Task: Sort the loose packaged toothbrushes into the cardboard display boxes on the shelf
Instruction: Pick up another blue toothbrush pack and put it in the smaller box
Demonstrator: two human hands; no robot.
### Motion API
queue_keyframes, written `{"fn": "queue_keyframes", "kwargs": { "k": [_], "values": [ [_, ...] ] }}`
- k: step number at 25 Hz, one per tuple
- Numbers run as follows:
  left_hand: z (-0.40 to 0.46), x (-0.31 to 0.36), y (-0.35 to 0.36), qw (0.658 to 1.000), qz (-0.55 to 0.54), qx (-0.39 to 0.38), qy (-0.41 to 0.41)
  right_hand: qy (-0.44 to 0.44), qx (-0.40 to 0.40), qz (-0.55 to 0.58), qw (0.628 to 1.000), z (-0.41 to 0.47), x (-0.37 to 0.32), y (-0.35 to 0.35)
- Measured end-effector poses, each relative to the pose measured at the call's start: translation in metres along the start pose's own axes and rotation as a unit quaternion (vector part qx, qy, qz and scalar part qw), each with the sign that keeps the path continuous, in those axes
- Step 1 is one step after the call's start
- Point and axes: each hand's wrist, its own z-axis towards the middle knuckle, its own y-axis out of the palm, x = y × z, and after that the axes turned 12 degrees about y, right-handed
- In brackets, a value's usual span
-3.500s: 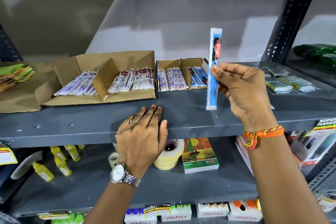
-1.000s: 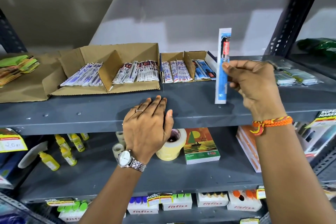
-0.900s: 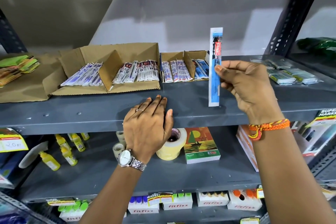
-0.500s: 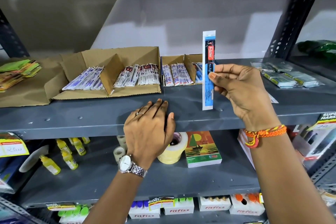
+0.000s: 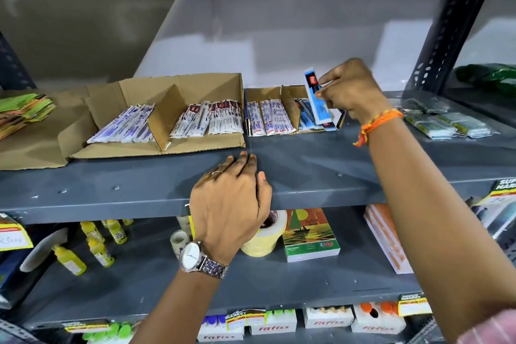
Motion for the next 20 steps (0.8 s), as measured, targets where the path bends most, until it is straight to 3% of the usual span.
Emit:
{"fn": "queue_keyframes", "kwargs": {
  "k": [3, 7, 15, 20],
  "values": [
    [0.0, -0.001, 0.002, 1.0, -0.01, -0.002, -0.002, -0.03, -0.001, -0.159, 0.987, 0.015, -0.005, 0.022],
    [-0.001, -0.001, 0.002, 1.0, -0.013, 0.001, -0.002, -0.053, 0.01, -0.226, 0.973, 0.028, -0.004, 0.043],
    [-0.001, 0.0, 0.001, 1.0, -0.018, 0.003, -0.008, -0.07, 0.054, -0.253, 0.963, 0.022, 0.001, 0.056],
    [-0.001, 0.0, 0.0, 1.0, -0.015, 0.002, -0.008, -0.1, 0.123, -0.153, 0.975, 0.009, 0.004, 0.009]
  ]
}}
